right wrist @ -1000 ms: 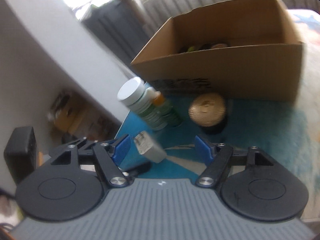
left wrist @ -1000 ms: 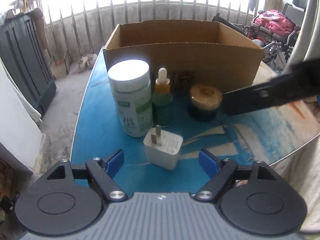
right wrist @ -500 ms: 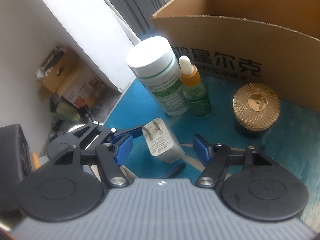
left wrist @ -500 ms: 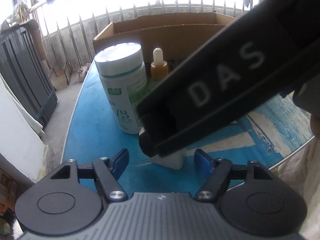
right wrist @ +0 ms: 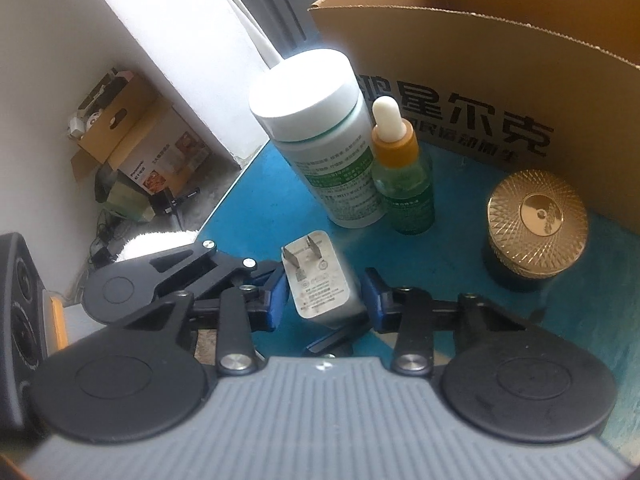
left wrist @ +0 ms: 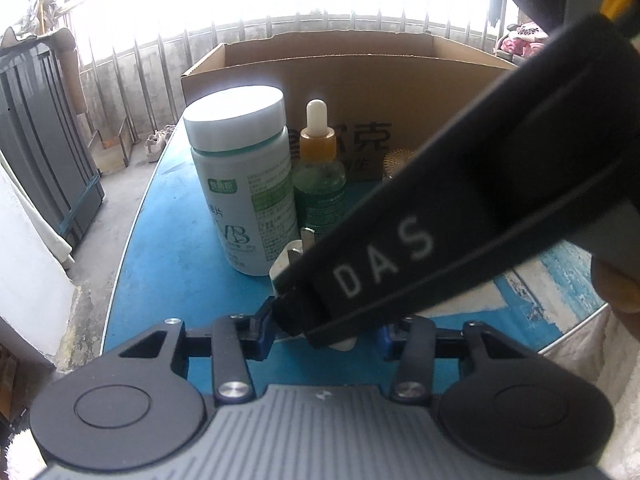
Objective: Organize rigid objects
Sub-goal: 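Move the right gripper to the white plug charger and grasp it, then carry the white charger into the box and open the right gripper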
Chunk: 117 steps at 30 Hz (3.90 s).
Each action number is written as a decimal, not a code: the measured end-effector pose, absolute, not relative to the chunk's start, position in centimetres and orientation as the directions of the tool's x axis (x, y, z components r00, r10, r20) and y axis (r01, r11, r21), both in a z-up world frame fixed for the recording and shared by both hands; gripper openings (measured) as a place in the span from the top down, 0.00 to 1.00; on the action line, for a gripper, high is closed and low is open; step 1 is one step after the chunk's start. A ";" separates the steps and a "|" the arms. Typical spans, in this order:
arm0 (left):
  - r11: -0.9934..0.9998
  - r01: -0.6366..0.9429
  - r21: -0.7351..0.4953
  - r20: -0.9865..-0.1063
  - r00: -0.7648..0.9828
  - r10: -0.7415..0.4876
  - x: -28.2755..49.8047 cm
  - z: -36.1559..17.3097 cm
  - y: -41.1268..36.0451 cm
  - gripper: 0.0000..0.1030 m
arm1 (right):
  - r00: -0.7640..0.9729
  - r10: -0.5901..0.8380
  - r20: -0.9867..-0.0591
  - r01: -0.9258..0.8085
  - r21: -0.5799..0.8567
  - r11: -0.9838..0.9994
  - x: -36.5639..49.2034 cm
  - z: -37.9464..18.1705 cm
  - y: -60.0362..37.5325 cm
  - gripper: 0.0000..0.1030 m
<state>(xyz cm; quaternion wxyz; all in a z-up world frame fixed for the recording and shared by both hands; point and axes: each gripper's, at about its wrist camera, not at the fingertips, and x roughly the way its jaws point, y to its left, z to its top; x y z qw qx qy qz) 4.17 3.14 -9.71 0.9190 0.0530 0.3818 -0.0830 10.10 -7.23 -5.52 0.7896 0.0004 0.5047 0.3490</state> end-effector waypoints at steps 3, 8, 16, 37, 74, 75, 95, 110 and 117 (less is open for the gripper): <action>0.980 0.196 0.042 -0.707 0.699 -0.109 4.4 -9.5 3.2 0.54 | 0.255 0.557 -0.791 -0.549 0.355 0.756 9.8 -5.3 -7.5 0.64; 0.978 0.196 0.066 -0.686 0.721 -0.098 3.3 -8.3 2.4 0.54 | 0.279 0.582 -0.764 -0.548 0.371 0.750 8.4 -3.9 -8.8 0.66; 0.966 0.213 0.146 -0.610 0.788 -0.082 1.3 -4.7 -0.1 0.54 | 0.372 0.614 -0.696 -0.561 0.359 0.746 5.5 1.1 -12.3 0.69; 0.953 0.238 0.189 -0.472 0.873 -0.125 9.9 3.3 -6.8 0.54 | 0.573 0.598 -0.561 -0.586 0.230 0.777 11.3 13.4 -20.8 0.71; 0.993 0.110 -0.052 -0.930 0.356 -0.088 30.8 -5.1 -3.3 0.49 | 0.069 0.615 -0.786 -0.370 0.552 0.747 36.3 -3.3 -18.1 0.74; 0.992 0.112 -0.050 -0.929 0.359 -0.088 30.8 -5.0 -3.3 0.48 | 0.069 0.613 -0.787 -0.373 0.550 0.747 36.3 -3.4 -17.9 0.74; 0.991 0.127 -0.049 -0.908 0.407 -0.097 29.6 -3.6 -4.0 0.36 | 0.087 0.580 -0.810 -0.390 0.508 0.768 35.9 -2.2 -17.0 0.71; 0.986 0.148 -0.073 -0.829 0.540 -0.143 25.5 2.2 -3.7 0.31 | 0.215 0.647 -0.732 -0.334 0.568 0.752 32.8 3.2 -20.7 0.68; 0.976 0.169 -0.134 -0.758 0.617 -0.211 19.3 5.3 -2.1 0.31 | 0.279 0.653 -0.704 -0.338 0.565 0.753 29.6 6.6 -23.1 0.66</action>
